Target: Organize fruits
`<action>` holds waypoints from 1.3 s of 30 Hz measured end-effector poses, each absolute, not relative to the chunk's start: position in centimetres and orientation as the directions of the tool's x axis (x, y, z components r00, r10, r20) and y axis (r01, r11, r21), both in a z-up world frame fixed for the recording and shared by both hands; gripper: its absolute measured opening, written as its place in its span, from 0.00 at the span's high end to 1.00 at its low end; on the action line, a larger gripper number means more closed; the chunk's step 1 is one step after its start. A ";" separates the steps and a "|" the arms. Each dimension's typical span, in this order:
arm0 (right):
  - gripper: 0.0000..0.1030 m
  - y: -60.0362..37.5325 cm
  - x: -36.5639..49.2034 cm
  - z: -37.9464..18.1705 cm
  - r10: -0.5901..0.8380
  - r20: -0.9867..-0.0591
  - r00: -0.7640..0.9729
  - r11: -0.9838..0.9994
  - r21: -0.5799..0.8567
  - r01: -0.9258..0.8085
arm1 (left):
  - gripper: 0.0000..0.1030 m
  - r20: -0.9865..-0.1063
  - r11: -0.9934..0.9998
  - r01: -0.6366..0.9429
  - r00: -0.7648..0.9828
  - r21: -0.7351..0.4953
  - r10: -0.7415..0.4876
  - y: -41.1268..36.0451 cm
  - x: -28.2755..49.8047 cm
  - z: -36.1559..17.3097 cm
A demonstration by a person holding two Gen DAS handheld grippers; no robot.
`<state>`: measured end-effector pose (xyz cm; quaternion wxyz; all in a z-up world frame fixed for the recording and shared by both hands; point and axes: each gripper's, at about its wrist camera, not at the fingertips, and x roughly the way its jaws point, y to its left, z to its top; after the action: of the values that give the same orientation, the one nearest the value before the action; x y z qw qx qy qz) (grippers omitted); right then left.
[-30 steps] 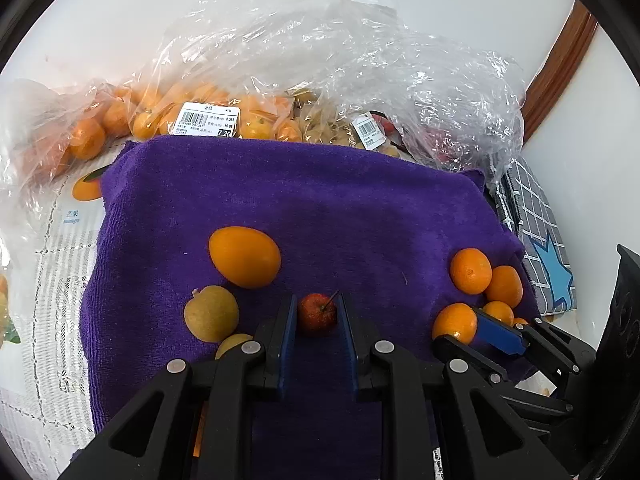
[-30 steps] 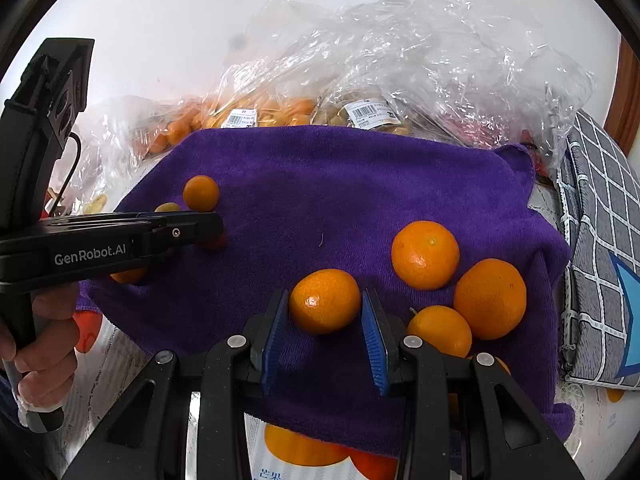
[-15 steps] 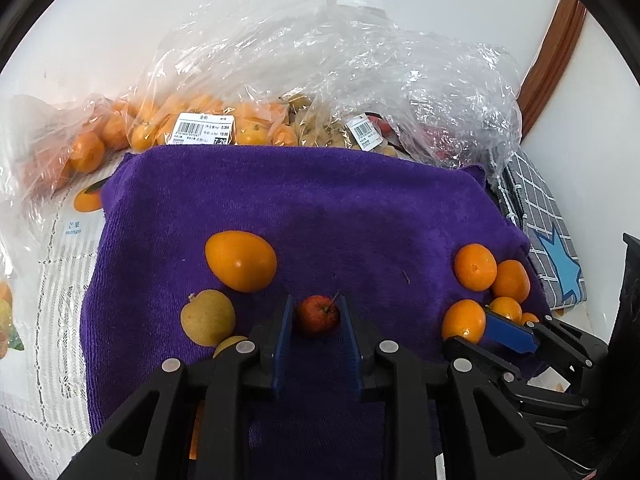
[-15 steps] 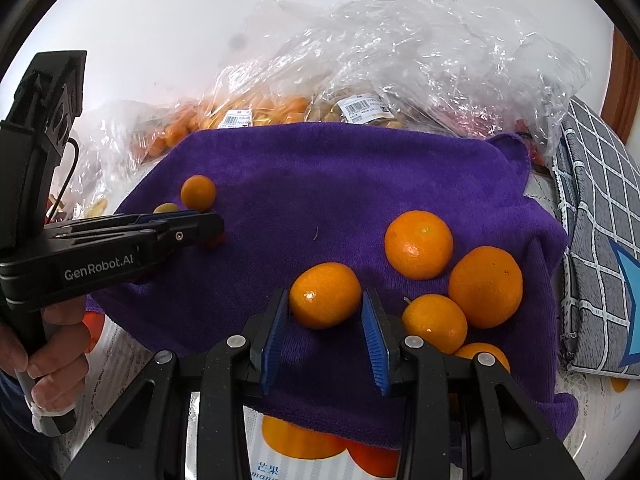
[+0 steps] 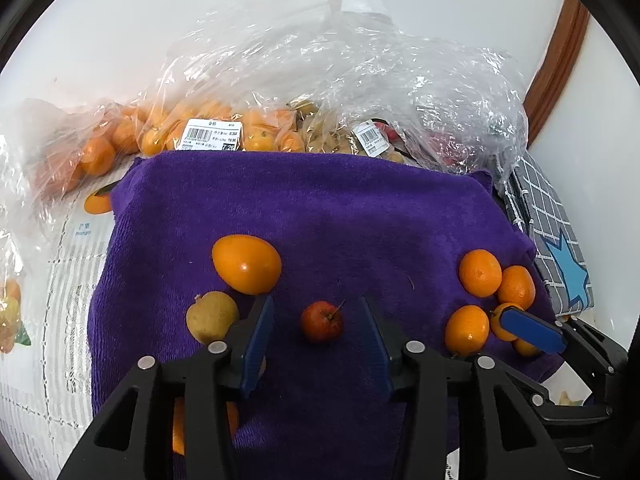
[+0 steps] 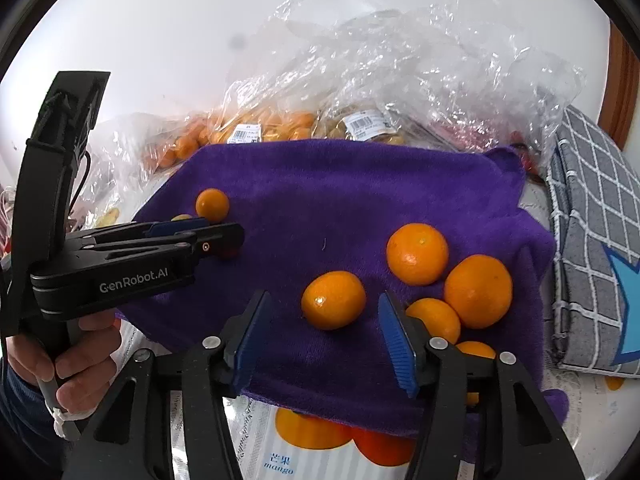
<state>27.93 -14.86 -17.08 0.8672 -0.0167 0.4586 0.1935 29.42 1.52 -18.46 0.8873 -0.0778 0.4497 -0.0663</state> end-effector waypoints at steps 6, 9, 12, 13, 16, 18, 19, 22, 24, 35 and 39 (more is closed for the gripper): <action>0.44 -15.0 27.4 -15.4 0.306 -0.793 0.527 0.930 0.129 -0.344 | 0.52 -0.769 0.984 0.022 0.622 -0.175 -0.150 1.7 28.4 -16.7; 0.44 -15.4 27.0 -14.1 0.297 -0.783 0.546 0.937 0.128 -0.326 | 0.50 -0.758 0.987 0.010 0.640 -0.160 -0.129 2.0 27.5 -15.6; 0.44 -16.2 26.1 -12.4 0.271 -0.772 0.574 0.951 0.123 -0.283 | 0.49 -0.748 0.989 0.001 0.654 -0.145 -0.110 2.1 26.0 -14.3; 0.44 -16.6 25.7 -11.6 0.246 -0.767 0.593 0.961 0.112 -0.254 | 0.48 -0.745 0.990 -0.002 0.659 -0.140 -0.104 2.1 25.5 -13.9; 0.44 -17.8 24.3 -9.7 0.233 -0.753 0.615 0.969 0.124 -0.216 | 0.42 -0.732 0.992 -0.017 0.676 -0.125 -0.081 1.9 23.6 -12.3; 0.44 -18.7 23.0 -8.3 0.237 -0.742 0.627 0.970 0.144 -0.197 | 0.39 -0.718 0.993 -0.021 0.693 -0.115 -0.069 1.9 21.9 -11.2; 0.44 -19.2 22.3 -7.6 0.239 -0.739 0.630 0.970 0.153 -0.189 | 0.37 -0.713 0.994 -0.020 0.699 -0.109 -0.064 1.8 21.3 -10.7; 0.44 -20.2 20.7 -6.3 0.236 -0.750 0.618 0.971 0.170 -0.166 | 0.36 -0.692 0.996 -0.021 0.720 -0.087 -0.046 1.4 19.2 -9.2; 0.44 -20.7 19.4 -5.6 0.223 -0.749 0.624 0.975 0.164 -0.152 | 0.33 -0.676 0.996 -0.018 0.736 -0.088 -0.046 1.2 17.6 -8.1; 0.10 -23.0 10.9 -1.8 0.162 -0.673 0.721 0.987 0.096 -0.132 | 0.15 -0.609 0.996 -0.010 0.792 -0.084 -0.043 -1.1 9.3 -4.8; 0.06 -23.4 9.0 -1.2 0.141 -0.667 0.731 0.990 0.078 -0.120 | 0.15 -0.591 0.996 -0.010 0.805 -0.094 -0.047 -1.4 7.0 -4.2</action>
<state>8.97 -23.41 -1.17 0.9302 0.0147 0.3599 0.0702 6.97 -1.38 -4.19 0.9490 -0.0461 0.3119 -0.0097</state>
